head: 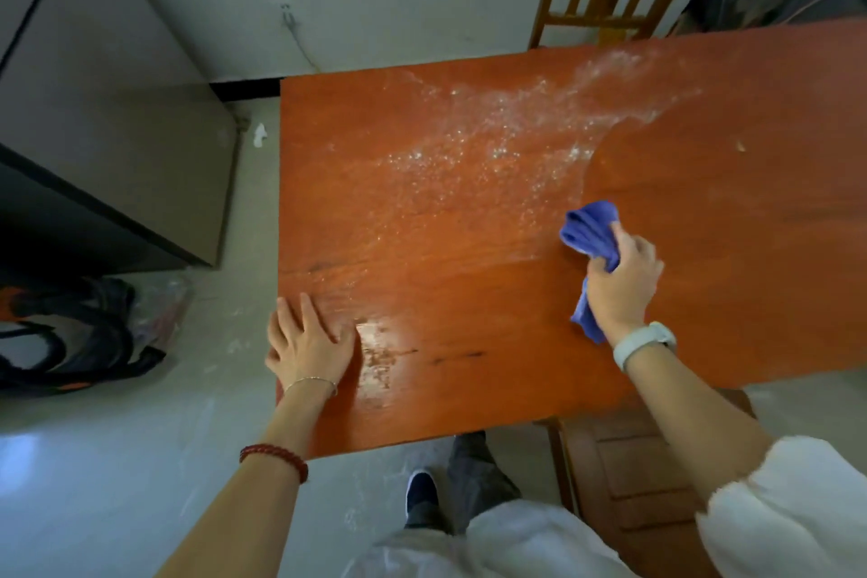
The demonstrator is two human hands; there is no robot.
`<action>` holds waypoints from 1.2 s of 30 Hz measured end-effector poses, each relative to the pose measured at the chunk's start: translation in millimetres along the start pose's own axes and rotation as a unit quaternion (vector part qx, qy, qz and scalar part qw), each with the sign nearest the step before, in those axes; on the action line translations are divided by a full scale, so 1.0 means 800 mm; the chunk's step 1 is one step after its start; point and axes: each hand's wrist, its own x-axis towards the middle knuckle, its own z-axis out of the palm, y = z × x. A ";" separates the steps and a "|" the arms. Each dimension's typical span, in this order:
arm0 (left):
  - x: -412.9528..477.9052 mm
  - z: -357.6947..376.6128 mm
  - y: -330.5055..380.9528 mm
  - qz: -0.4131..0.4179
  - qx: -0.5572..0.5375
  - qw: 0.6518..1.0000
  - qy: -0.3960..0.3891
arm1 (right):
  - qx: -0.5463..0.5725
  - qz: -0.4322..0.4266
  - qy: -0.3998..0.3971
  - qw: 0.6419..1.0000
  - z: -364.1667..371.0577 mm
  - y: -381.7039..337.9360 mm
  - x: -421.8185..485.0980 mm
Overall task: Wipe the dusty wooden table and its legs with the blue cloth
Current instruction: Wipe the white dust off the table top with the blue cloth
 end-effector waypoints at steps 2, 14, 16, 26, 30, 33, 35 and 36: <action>0.001 0.006 0.002 -0.012 -0.002 1.000 0.016 | -0.032 0.048 0.023 0.998 0.001 0.004 0.037; 0.005 0.010 0.002 -0.032 -0.037 0.998 0.035 | 0.109 -0.262 -0.287 0.915 0.110 -0.120 -0.077; 0.005 0.010 0.001 -0.027 -0.032 0.998 0.036 | 0.118 -0.211 -0.202 0.949 0.099 -0.107 -0.050; 0.010 -0.002 -0.020 0.030 -0.056 0.998 0.026 | -0.127 0.027 -0.049 0.990 0.107 -0.094 0.011; 0.023 -0.026 -0.058 0.067 -0.250 0.966 0.023 | -0.107 -0.105 -0.123 0.981 0.167 -0.171 -0.071; 0.034 -0.061 -0.110 -0.002 -0.333 0.941 0.064 | -0.050 -0.301 -0.210 0.929 0.203 -0.225 -0.168; 0.038 -0.083 -0.153 -0.049 -0.348 0.932 0.092 | -0.015 -0.437 -0.329 0.837 0.201 -0.235 -0.240; 0.038 -0.092 -0.173 -0.064 -0.353 0.929 0.095 | 0.004 -0.491 -0.412 0.768 0.193 -0.232 -0.273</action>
